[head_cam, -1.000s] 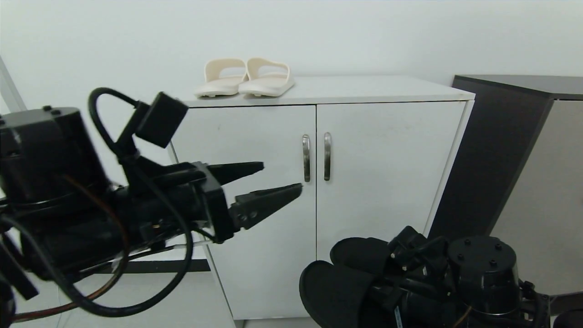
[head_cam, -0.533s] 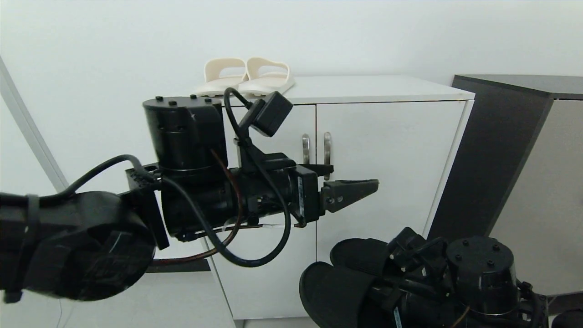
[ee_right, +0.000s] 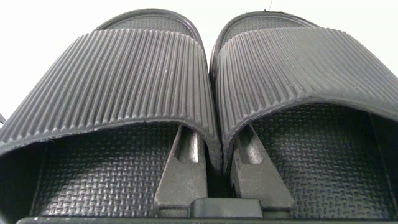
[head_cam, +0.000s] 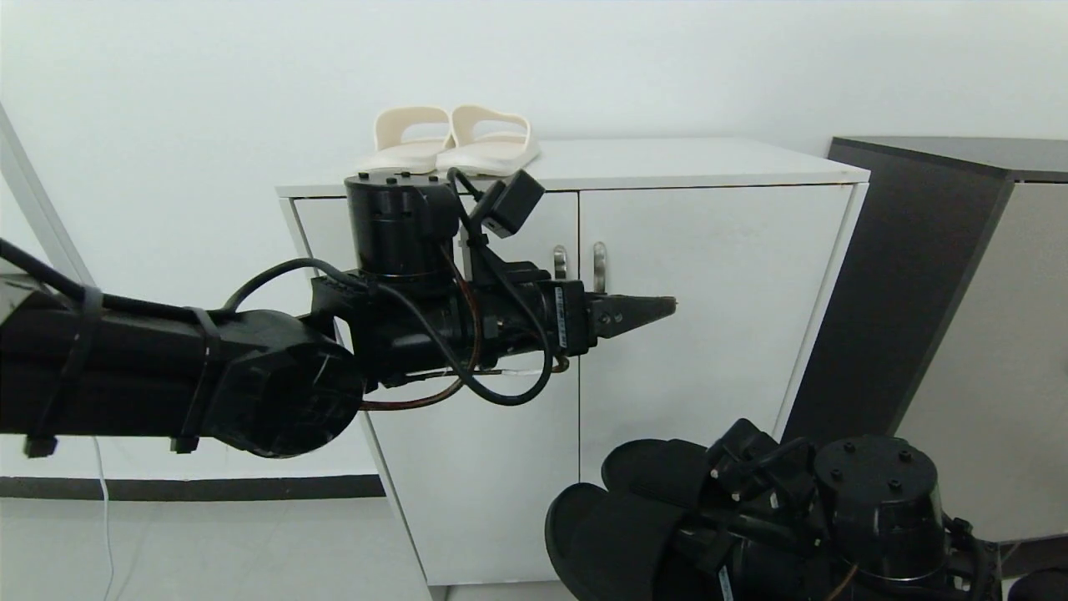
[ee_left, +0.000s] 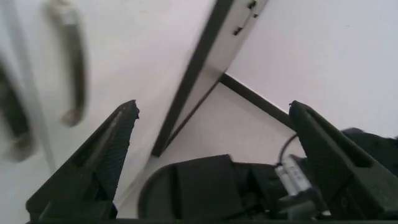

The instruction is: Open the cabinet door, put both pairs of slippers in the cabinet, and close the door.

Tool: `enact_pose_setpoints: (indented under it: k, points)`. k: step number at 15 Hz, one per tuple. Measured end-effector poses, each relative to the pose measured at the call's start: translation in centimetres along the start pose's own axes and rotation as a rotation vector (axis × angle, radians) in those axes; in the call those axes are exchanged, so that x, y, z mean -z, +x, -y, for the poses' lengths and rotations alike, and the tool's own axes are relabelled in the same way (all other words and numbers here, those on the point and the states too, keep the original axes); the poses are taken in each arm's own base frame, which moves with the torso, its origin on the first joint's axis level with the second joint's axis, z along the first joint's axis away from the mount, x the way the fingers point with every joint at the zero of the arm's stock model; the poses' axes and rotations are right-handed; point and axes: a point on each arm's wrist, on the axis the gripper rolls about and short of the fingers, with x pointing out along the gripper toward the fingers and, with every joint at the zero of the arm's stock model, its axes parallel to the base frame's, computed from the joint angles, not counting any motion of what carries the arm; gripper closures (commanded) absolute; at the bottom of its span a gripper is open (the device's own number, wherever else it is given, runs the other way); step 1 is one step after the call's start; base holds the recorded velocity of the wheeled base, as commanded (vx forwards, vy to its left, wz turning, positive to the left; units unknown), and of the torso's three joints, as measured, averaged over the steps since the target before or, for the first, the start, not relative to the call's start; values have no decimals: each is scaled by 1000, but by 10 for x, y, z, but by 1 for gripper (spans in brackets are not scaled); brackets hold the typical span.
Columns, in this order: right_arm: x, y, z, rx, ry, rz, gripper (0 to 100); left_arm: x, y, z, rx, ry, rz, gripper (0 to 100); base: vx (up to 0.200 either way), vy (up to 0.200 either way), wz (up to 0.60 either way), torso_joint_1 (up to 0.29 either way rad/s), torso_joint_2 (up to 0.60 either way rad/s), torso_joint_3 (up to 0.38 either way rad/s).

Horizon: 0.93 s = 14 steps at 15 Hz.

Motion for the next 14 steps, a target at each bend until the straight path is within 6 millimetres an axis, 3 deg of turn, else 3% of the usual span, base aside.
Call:
enact_pose_setpoints:
  k: [7, 14]
  points:
    - [1, 2, 0, 1, 0, -6, 100, -4, 12, -24, -143, 1, 46, 0, 0, 0, 0, 0, 0, 0]
    - [1, 2, 0, 2, -1, -5, 100, -2, 30, -36, -161, -15, 22, 0, 0, 0, 0, 0, 0, 0]
